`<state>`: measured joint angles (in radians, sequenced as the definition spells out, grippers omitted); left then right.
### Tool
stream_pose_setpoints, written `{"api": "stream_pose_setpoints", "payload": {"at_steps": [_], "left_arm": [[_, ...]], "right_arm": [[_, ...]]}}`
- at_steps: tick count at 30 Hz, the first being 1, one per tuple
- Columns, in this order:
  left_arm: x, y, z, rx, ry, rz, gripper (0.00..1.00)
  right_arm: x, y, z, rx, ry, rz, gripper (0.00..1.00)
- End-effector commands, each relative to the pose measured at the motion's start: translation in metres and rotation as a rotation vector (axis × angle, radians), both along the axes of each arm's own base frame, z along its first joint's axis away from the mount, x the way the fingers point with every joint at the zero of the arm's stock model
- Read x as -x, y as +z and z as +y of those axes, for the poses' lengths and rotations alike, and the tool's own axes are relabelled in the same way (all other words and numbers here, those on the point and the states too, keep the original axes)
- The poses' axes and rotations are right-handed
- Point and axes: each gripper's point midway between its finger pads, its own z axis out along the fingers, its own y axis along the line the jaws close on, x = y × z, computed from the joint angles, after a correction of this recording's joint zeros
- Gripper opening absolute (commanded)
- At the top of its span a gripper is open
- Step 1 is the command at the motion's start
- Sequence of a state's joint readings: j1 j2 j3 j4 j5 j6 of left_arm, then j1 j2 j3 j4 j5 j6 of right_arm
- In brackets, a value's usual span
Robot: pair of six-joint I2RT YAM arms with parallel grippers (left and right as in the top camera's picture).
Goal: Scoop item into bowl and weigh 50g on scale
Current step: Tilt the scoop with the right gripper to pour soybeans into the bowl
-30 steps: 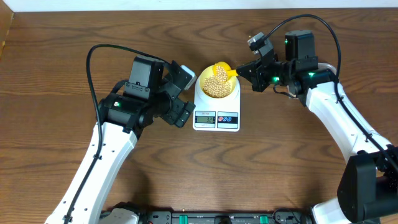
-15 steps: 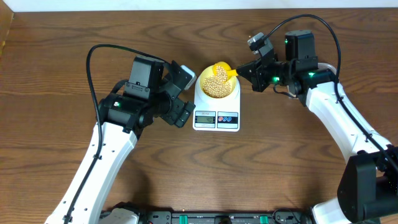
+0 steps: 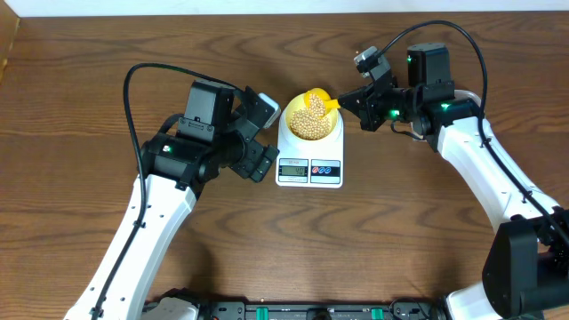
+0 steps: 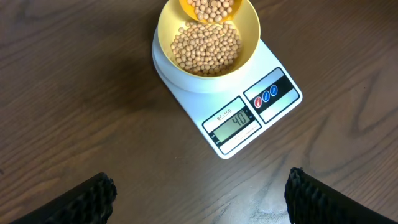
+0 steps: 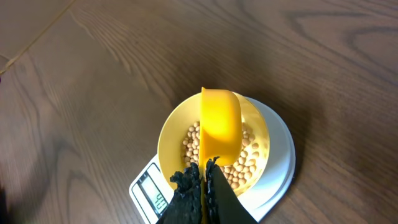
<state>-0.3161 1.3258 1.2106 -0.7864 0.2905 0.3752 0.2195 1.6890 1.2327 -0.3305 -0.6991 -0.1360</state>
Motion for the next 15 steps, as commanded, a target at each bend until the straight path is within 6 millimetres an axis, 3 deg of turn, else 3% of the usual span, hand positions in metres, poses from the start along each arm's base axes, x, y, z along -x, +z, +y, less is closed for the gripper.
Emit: {"api": "stream_pose_setpoints", "payload": {"at_steps": [1,15], "left_arm": [[0.0043,-0.0031,-0.0012,0.002,-0.022,0.007,0.89],[0.0043,-0.0031,-0.0012,0.002,-0.022,0.007,0.89]], "right_arm": [[0.0012,-0.0033,0.0025,0.002,0.015,-0.003,0.01],[0.0012,-0.0033,0.0026,0.005,0.019,-0.009,0.01]]}}
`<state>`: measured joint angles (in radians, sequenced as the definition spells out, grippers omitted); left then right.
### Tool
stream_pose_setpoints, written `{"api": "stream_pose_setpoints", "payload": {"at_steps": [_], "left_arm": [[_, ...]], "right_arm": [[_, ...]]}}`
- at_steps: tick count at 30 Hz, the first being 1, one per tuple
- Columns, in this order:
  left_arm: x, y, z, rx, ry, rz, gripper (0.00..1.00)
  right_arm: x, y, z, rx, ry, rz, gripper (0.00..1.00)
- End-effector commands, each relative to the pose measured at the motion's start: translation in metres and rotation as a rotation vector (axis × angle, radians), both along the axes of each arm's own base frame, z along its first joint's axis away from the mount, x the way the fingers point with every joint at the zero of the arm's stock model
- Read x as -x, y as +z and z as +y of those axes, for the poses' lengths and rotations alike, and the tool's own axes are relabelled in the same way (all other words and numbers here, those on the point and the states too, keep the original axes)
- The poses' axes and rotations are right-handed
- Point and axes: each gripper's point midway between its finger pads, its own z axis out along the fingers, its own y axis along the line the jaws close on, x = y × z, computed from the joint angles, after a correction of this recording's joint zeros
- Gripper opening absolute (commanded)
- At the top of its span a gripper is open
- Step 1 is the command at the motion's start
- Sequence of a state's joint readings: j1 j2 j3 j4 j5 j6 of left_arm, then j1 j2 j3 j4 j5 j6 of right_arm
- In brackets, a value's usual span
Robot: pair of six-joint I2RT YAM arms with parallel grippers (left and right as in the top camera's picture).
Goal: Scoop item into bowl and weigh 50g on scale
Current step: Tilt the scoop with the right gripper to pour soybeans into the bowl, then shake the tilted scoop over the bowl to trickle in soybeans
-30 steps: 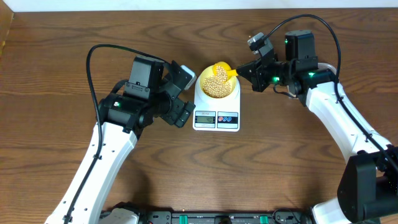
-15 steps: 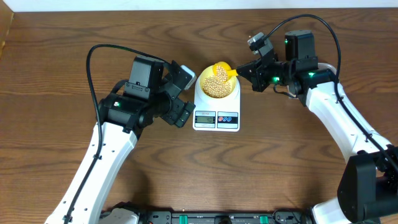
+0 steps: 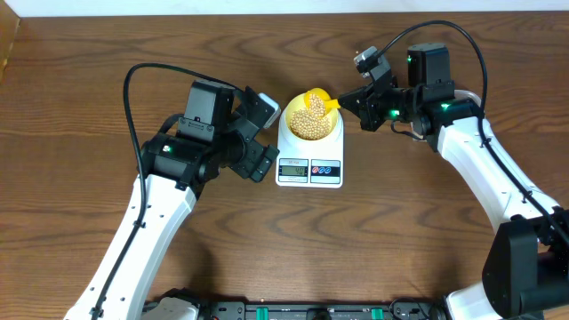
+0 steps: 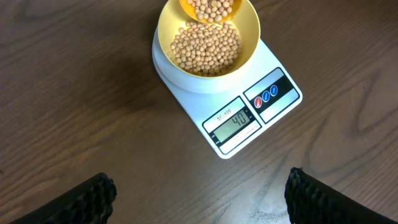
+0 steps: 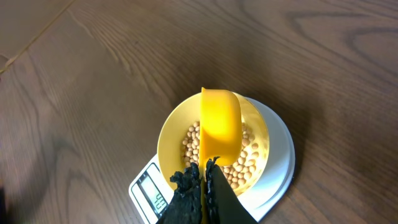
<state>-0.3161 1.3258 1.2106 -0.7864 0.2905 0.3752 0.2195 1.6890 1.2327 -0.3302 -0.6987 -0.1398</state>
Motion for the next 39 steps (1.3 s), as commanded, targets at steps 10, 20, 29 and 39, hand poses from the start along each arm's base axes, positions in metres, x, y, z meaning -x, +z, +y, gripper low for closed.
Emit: {"api": "stream_pose_setpoints", "payload": {"at_steps": [10,20,29,39], "left_arm": [[0.0043,-0.0032,-0.0012,0.002,-0.022,0.007,0.89],[0.0043,-0.0032,-0.0012,0.002,-0.022,0.007,0.89],[0.0044,-0.0031,-0.0012,0.002,-0.022,0.007,0.89],[0.0044,-0.0033,-0.0012,0.002,-0.022,0.008,0.89]], "right_arm": [[0.0011,-0.0034,0.0024,0.026,0.047,-0.048,0.01],[0.001,-0.0035,0.0022,0.07,0.106,-0.131,0.01],[0.001,-0.0035,0.0024,0.083,0.125,-0.157,0.01],[0.0012,-0.0037,0.0022,0.075,0.113,-0.139,0.01]]}}
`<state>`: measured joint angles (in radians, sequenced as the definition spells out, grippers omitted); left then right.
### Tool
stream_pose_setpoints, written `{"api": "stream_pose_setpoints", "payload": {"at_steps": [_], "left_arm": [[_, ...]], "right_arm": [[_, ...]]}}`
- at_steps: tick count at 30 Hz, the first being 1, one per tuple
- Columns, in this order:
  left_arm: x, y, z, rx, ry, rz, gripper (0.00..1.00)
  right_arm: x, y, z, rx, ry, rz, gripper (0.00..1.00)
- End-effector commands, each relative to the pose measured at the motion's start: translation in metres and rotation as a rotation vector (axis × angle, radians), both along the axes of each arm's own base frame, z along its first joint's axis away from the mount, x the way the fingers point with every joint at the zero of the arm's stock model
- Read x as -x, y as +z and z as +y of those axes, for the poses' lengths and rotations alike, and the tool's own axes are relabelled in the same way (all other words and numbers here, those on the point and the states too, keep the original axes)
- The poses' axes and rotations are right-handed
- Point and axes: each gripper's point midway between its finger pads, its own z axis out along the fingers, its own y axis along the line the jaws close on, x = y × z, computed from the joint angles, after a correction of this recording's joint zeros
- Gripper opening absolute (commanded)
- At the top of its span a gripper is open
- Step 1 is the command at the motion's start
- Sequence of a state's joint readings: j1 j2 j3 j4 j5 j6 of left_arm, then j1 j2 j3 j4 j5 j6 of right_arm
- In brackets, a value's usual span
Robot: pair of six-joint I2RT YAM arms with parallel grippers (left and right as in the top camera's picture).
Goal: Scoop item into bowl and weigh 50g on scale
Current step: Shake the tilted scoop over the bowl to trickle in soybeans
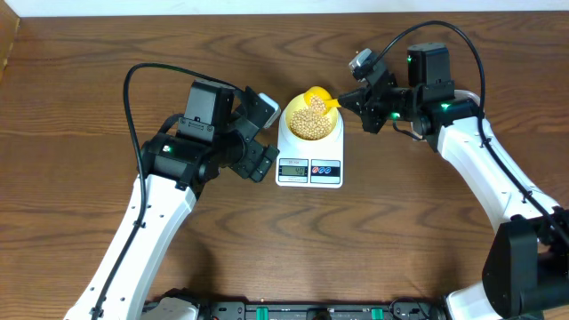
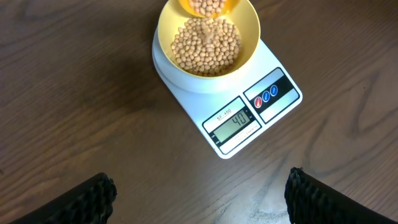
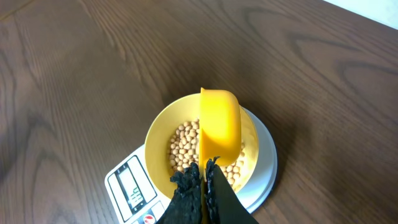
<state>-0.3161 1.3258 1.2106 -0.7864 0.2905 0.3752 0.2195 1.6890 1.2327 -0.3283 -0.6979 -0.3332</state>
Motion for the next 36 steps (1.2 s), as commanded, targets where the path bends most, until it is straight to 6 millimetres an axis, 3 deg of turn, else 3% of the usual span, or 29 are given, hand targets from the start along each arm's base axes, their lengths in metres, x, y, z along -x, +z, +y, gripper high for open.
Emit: {"api": "stream_pose_setpoints", "payload": {"at_steps": [1,36], "left_arm": [[0.0044,-0.0033,-0.0012,0.002,-0.022,0.008,0.89],[0.0043,-0.0032,-0.0012,0.002,-0.022,0.007,0.89]], "right_arm": [[0.0016,-0.004,0.0022,-0.003,0.004,0.014,0.01],[0.0023,-0.0047,0.0021,-0.027,-0.031,0.068,0.01]]}}
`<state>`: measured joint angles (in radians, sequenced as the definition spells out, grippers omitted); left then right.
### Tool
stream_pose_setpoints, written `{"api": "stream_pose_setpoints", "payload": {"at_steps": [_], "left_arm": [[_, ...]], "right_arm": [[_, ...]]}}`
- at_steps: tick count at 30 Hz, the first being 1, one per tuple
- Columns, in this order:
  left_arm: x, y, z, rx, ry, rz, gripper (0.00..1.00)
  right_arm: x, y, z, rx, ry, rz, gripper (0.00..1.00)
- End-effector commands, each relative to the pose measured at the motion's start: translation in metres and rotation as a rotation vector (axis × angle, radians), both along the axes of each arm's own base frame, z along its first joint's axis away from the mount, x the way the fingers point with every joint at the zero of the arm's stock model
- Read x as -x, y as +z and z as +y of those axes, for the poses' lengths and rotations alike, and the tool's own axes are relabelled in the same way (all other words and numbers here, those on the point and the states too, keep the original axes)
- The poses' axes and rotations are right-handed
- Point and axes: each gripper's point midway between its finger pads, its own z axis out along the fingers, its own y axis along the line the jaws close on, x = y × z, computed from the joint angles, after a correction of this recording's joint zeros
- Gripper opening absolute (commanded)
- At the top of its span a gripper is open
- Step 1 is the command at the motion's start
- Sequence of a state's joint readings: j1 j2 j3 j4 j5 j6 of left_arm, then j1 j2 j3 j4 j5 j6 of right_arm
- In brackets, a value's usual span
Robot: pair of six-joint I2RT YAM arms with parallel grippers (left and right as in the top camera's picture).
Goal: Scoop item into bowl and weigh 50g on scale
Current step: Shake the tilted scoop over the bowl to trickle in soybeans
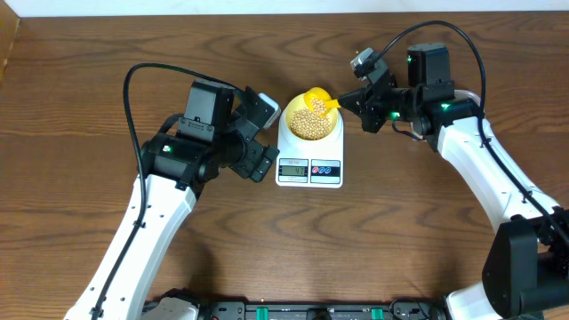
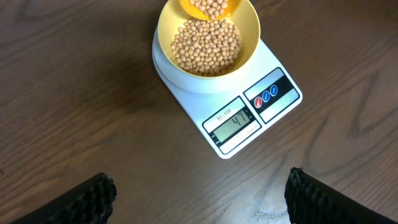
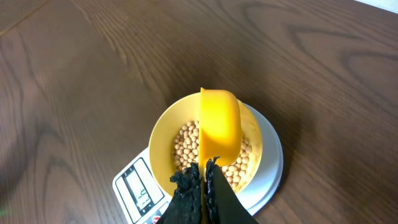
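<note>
A yellow bowl (image 2: 249,38) of soybeans (image 2: 205,46) sits on the white digital scale (image 2: 273,93), whose display (image 2: 239,120) reads 41. My right gripper (image 3: 204,171) is shut on the handle of a yellow scoop (image 3: 219,121), held tilted over the bowl's far rim with beans still in it (image 2: 208,6). In the overhead view the scoop (image 1: 322,100) hangs at the bowl's upper right. My left gripper (image 2: 199,193) is open over bare wood, near the scale's left side, holding nothing.
The scale (image 1: 309,158) stands at the middle of the brown wooden table (image 1: 400,231). Both arms flank it, left arm (image 1: 213,133) to its left and right arm (image 1: 418,102) to its right.
The scale's reading has gone from 40 to 41 and the heap in the bowl looks a little fuller. The right wrist view has shifted slightly; the left arm is unmoved.
At the two oldest moments the scoop hung tilted over the bowl with the scale at 40. Then the right wrist had shifted and beans lay at the scoop's lip. Now the display shows 41, the scoop still over the bowl.
</note>
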<state>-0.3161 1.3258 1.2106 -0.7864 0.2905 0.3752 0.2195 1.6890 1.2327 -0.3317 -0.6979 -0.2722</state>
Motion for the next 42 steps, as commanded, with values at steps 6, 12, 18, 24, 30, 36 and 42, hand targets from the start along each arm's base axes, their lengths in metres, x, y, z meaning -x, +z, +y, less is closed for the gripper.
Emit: {"api": "stream_pose_setpoints", "payload": {"at_steps": [6,12,18,24,30,36,42], "left_arm": [[0.0043,-0.0031,-0.0012,0.002,-0.022,0.007,0.89],[0.0043,-0.0032,-0.0012,0.002,-0.022,0.007,0.89],[0.0043,-0.0032,-0.0012,0.002,-0.022,0.007,0.89],[0.0044,-0.0033,-0.0012,0.002,-0.022,0.008,0.89],[0.0043,-0.0031,-0.0012,0.002,-0.022,0.007,0.89],[0.0043,-0.0032,-0.0012,0.002,-0.022,0.007,0.89],[0.0043,-0.0031,-0.0012,0.002,-0.022,0.007,0.89]], "right_arm": [[0.0019,-0.0042,0.0022,-0.004,0.002,0.019,0.01],[0.0018,-0.0043,0.0021,-0.004,0.002,0.019,0.01],[0.0006,-0.003,0.0024,-0.006,0.002,0.011,0.01],[0.0051,-0.0075,0.0014,0.001,0.001,0.041,0.01],[0.0002,-0.0025,0.0026,-0.007,0.001,0.008,0.01],[0.0052,-0.0075,0.0014,0.004,0.006,0.036,0.01],[0.0038,-0.0062,0.0017,-0.005,-0.005,0.041,0.01]]}}
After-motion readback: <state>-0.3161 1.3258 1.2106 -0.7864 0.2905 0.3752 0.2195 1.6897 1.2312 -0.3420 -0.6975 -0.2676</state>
